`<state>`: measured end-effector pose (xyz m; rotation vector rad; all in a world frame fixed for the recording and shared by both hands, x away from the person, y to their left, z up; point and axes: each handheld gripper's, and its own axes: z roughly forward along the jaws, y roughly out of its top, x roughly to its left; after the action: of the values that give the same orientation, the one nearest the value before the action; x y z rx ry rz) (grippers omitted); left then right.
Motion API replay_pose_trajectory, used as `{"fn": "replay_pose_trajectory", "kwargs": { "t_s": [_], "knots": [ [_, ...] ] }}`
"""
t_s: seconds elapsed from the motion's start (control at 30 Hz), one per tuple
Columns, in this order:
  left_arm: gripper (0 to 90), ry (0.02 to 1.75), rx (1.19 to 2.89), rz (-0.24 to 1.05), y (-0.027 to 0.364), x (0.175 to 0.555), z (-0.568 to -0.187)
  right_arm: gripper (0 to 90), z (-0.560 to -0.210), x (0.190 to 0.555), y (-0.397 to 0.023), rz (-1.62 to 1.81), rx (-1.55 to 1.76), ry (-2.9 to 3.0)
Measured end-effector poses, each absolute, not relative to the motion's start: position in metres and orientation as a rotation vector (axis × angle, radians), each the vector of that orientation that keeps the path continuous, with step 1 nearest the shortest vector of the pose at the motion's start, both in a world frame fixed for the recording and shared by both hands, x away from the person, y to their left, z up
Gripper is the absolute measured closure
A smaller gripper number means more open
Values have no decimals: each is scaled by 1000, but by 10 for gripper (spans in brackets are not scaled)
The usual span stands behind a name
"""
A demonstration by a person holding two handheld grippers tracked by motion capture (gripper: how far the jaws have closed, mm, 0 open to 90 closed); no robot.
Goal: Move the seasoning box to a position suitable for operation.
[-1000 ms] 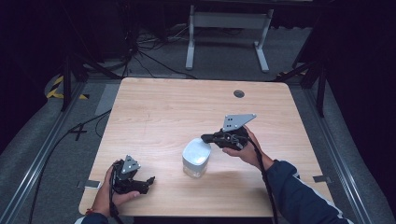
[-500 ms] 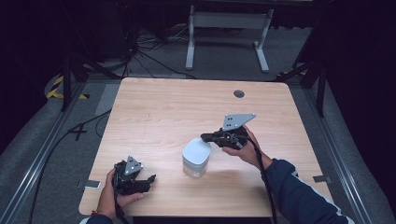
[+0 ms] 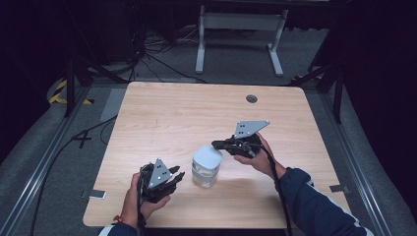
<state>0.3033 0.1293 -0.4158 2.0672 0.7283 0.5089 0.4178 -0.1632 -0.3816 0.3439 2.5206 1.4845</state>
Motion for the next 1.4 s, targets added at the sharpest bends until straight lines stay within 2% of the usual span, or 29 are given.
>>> {"fn": "replay_pose_trajectory", "kwargs": {
  "t_s": [0.23, 0.37, 0.43, 0.9, 1.4],
  "knots": [
    [782, 712, 2034, 504, 123, 306, -406, 898, -382, 418, -163, 1475, 347, 2525],
    [879, 690, 2038, 502, 117, 310, -402, 897, -385, 418, -162, 1471, 347, 2531],
    [895, 693, 2026, 501, 115, 311, -400, 897, -385, 418, -161, 1473, 345, 2534],
    [895, 667, 2002, 538, 96, 327, -378, 897, -388, 419, -163, 1477, 340, 2544],
    [891, 631, 2032, 499, 81, 362, -362, 897, -390, 410, -182, 1420, 362, 2550]
  ]
}}
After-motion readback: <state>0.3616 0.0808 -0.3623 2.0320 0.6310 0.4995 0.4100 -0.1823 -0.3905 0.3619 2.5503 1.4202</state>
